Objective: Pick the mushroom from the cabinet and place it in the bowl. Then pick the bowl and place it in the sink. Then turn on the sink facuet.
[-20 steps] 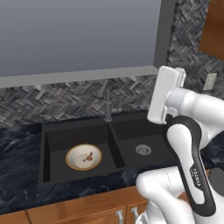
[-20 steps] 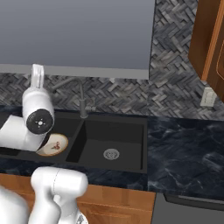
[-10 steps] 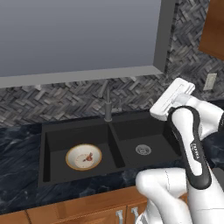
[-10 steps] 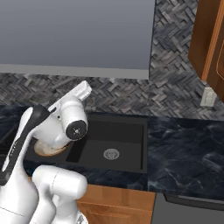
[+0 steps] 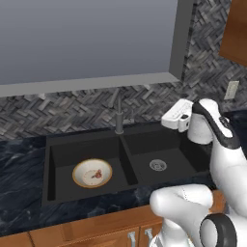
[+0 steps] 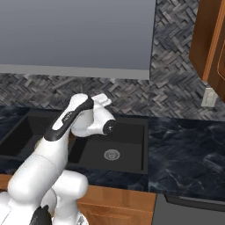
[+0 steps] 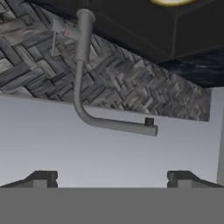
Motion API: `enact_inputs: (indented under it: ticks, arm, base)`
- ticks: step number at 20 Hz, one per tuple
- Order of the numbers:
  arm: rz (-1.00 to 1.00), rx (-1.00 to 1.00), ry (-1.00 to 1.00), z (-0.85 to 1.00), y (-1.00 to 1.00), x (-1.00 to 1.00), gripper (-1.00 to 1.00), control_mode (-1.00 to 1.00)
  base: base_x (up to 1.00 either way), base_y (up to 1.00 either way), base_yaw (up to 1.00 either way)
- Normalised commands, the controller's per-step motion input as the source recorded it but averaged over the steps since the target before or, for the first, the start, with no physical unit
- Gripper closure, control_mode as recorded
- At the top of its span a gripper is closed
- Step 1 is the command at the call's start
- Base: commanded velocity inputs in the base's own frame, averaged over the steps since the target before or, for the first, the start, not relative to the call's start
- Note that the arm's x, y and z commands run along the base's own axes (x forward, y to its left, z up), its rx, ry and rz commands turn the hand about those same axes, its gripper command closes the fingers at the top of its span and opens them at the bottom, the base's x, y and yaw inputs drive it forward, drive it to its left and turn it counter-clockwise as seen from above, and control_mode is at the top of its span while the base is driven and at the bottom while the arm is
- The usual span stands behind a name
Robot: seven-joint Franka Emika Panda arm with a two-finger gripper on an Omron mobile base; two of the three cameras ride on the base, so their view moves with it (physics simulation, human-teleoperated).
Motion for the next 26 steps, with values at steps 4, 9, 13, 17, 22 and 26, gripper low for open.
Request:
enact_inputs:
  ticks: [4,9,13,17,22,26]
  arm:
    - [0.11,0.04,0.0,-0.33,0.01,0.99,-1.0,-1.0]
    - [0.03,-0.01,-0.02,-0.43,0.11,0.78,-1.0,-1.0]
    - [0.04,0.0,0.07,-0.46,0.11,0.24,-1.0,-1.0]
    - [0.01,0.0,0.15,-0.35,0.2,0.23,-1.0,-1.0]
    - [0.0,0.01,0.0,-0.03,0.19,0.53,-1.0,-1.0]
    - [0.0,0.0,0.0,-0.1,0.29,0.55,-1.0,-1.0]
  base:
    - [0.0,0.0,0.0]
    - [0.0,0.0,0.0]
    - [0.0,0.0,0.0]
    - [0.0,0.0,0.0]
    - [0.0,0.0,0.0]
    - [0.0,0.0,0.0]
